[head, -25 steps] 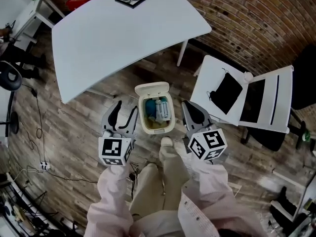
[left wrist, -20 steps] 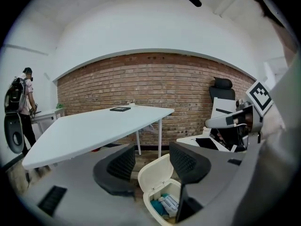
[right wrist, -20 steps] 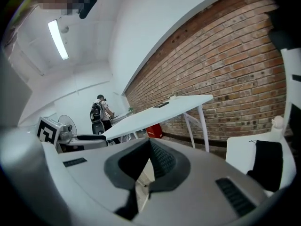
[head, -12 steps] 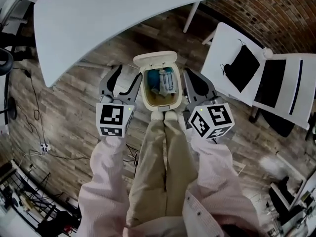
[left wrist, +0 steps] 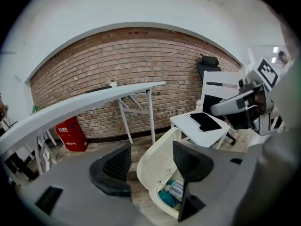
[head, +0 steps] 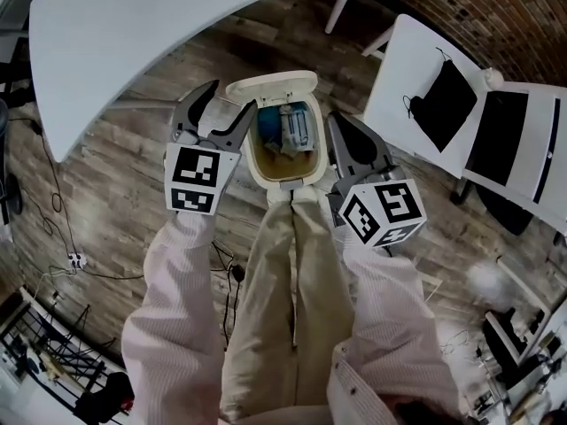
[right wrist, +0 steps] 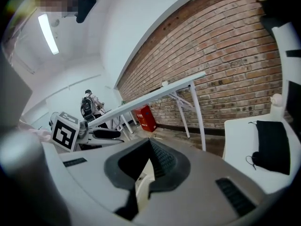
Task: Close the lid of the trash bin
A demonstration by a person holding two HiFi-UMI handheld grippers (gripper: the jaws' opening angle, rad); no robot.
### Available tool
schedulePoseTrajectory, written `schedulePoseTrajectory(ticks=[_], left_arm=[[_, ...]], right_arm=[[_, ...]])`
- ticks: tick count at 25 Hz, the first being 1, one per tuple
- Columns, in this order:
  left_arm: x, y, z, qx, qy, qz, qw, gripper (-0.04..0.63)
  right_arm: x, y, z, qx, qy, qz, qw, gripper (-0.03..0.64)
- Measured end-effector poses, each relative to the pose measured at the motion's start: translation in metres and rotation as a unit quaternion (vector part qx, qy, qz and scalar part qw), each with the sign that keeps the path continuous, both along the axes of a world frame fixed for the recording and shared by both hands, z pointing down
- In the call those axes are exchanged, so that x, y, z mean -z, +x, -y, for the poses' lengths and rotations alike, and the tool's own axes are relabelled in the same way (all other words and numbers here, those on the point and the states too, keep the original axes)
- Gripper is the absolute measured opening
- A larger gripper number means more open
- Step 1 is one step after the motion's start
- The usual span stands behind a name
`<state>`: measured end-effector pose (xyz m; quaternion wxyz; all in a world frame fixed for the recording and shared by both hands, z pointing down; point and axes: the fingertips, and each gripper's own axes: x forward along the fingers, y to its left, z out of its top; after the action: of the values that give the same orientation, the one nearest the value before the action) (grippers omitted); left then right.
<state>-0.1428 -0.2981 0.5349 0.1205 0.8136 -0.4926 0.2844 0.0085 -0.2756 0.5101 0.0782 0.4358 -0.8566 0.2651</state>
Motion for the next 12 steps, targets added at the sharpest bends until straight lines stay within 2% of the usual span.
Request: schedulePoseTrajectory(ticks=[12], left_arm=[[-0.037,0.016,0.018,-0.050,-0.029,0.029,0.9979,0.281]], right_arm=[[-0.024,0.012,-0.014,-0.002,-0.030,0.007,1.000,0.003]])
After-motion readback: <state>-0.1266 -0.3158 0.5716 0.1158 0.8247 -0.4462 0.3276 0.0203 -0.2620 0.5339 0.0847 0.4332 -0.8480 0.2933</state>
